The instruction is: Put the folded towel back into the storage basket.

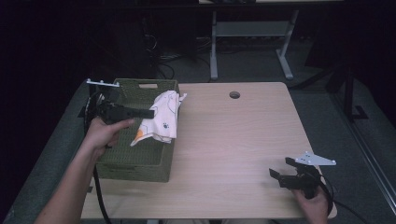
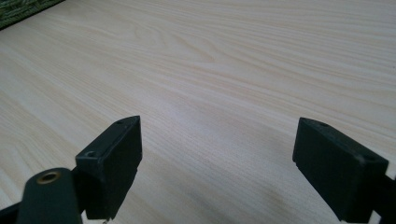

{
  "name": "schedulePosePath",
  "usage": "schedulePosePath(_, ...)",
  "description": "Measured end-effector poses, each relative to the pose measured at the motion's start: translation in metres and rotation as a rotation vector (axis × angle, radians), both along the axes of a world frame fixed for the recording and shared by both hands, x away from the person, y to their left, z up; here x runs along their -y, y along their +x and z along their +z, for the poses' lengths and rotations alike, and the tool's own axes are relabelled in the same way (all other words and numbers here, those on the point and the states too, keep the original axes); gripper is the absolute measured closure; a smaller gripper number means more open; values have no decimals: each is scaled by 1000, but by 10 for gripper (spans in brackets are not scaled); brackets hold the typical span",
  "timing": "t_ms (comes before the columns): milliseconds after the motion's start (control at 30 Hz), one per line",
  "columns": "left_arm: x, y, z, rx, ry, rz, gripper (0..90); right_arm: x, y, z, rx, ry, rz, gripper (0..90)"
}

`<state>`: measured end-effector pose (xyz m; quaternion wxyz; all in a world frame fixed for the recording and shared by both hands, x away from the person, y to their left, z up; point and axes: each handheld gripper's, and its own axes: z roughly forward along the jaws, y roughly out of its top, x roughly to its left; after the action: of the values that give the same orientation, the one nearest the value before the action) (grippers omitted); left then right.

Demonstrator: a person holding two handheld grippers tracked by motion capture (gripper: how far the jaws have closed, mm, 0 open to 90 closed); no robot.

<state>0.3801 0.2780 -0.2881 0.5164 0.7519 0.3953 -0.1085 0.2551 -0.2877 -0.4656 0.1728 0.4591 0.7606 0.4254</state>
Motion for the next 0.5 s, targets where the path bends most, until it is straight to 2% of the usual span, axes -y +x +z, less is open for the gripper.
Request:
schedulePosePath(167, -12, 1, -3, -5, 14, 17, 829, 0, 0, 0, -2, -2, 1, 154)
schedulePosePath(333, -25, 1, -8, -4, 7, 40, 829, 0, 1, -1, -4, -4, 2, 154)
schedulePosePath(500, -36, 2, -15, -22, 14, 62, 829, -1, 1, -1, -9, -5, 3, 154)
